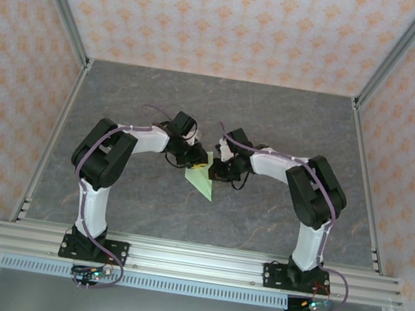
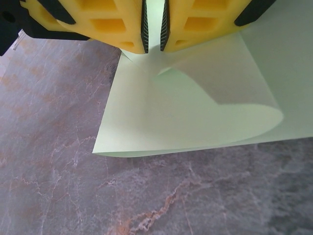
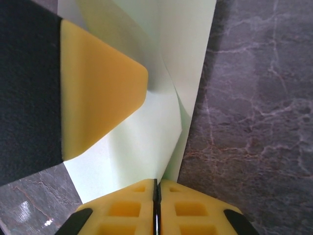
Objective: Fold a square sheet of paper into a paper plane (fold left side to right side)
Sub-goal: Fourth fold the wing at the center of the table.
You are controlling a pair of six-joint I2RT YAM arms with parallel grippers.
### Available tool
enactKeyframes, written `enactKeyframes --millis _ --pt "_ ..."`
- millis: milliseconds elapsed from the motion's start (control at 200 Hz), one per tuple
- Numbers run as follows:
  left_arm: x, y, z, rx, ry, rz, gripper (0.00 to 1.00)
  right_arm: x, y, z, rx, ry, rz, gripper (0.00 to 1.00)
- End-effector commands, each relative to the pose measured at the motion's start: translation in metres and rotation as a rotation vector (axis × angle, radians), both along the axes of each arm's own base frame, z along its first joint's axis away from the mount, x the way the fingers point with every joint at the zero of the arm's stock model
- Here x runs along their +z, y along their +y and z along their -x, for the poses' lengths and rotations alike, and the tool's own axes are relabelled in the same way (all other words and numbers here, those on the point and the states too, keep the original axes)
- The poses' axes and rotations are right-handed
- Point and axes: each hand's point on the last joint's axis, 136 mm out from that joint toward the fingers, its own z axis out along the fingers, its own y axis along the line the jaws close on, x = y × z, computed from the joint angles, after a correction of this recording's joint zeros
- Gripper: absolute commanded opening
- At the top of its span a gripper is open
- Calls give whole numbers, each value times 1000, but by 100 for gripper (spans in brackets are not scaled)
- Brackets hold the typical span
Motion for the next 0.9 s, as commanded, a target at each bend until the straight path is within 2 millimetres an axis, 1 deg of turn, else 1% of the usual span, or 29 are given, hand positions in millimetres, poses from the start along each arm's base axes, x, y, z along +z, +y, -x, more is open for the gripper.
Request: enactKeyframes --millis 0,125,235,295,440,525,605,761,896 --pt "-30 20 24 2 66 -109 18 5 -18 6 -20 8 92 16" --pt "-35 23 29 4 74 -115 18 30 -22 0 -39 -43 79 24" --pt "-36 23 32 5 76 -114 18 43 -23 7 -38 -50 52 26" --pt "-35 23 32 5 74 -114 18 51 -16 14 -30 -43 -2 26" --pt "-34 23 30 7 70 -114 18 60 16 34 14 21 -161 22" --pt "-33 23 30 7 68 -112 17 57 30 39 21 57 -214 22" --pt "-33 22 30 6 69 -113 17 46 35 39 17 90 -216 21" --pt "-32 23 30 5 69 -112 17 27 32 42 8 132 -176 21" --pt "-32 23 30 6 69 -113 17 12 21 49 5 154 -107 21"
